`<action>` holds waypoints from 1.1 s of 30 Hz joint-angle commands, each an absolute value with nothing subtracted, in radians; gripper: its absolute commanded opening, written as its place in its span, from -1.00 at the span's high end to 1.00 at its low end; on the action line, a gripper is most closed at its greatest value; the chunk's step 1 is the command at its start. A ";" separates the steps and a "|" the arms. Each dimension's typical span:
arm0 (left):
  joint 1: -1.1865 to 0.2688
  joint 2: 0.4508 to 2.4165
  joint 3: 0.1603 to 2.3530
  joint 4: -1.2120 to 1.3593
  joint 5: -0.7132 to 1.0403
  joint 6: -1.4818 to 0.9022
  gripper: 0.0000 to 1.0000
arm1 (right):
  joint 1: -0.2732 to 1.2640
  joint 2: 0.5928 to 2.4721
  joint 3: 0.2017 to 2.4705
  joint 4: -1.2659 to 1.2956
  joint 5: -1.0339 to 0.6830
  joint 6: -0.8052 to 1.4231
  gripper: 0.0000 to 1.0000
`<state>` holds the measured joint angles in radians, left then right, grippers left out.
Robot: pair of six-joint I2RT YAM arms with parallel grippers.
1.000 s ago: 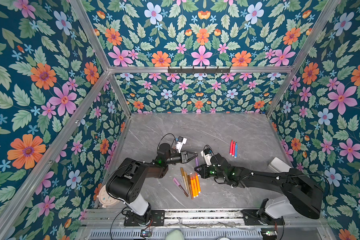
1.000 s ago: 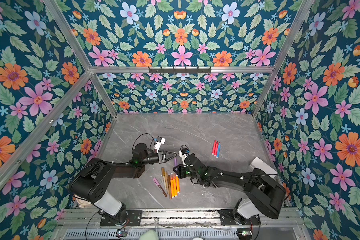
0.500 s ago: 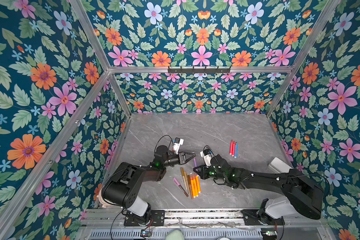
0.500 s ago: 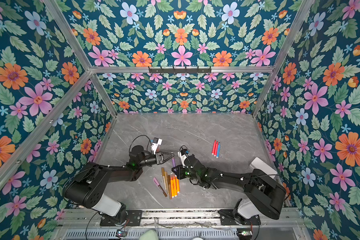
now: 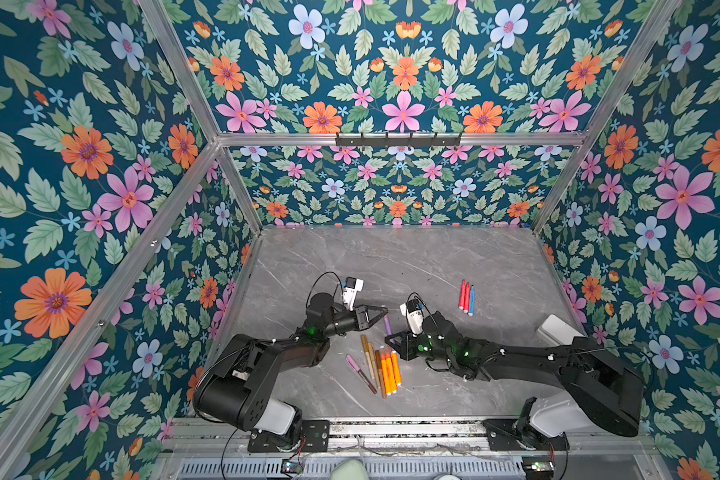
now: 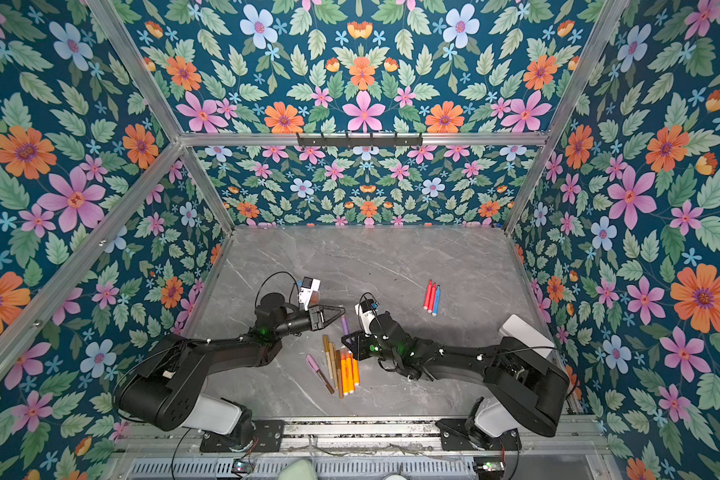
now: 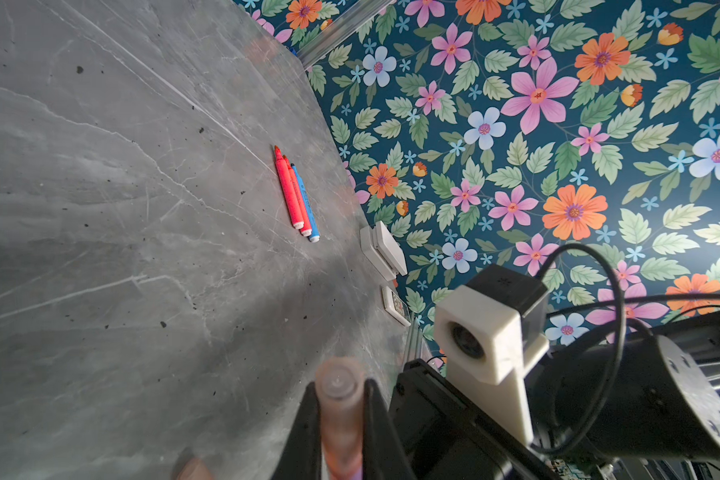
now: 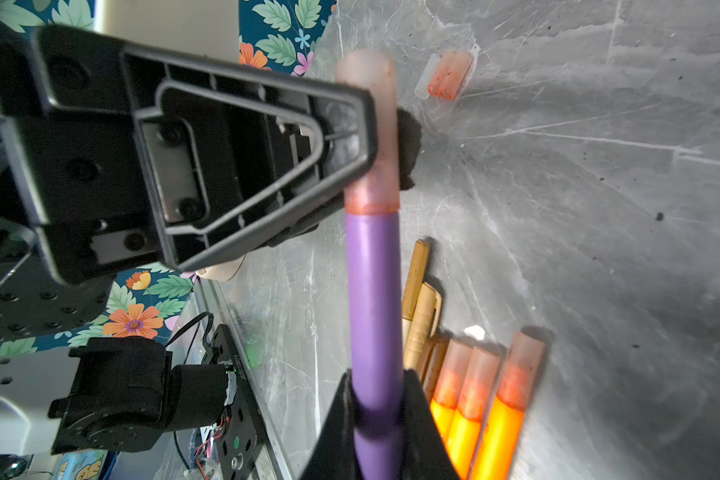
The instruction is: Open the pen caps
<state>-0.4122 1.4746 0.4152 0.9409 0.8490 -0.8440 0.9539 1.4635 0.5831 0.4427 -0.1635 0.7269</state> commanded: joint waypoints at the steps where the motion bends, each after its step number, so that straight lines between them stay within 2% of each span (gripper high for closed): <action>1: -0.380 1.471 0.427 1.091 0.492 -0.756 1.00 | 0.967 1.468 0.554 0.155 -0.251 0.803 1.00; 15: -0.377 1.450 0.428 1.056 0.469 -0.733 1.00 | 1.021 1.459 0.518 0.156 -0.240 0.805 1.00; 28: -0.376 1.345 0.374 1.019 0.348 -0.716 1.00 | 1.056 1.409 0.463 0.169 -0.195 0.847 1.00; 33: -0.377 1.340 0.375 1.044 0.322 -0.778 1.00 | 1.063 1.383 0.462 0.166 -0.185 0.845 1.00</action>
<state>-0.3725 1.3399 0.3679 0.9371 0.4965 -0.7822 1.0622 1.3991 0.4568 0.2806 -0.1520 0.8291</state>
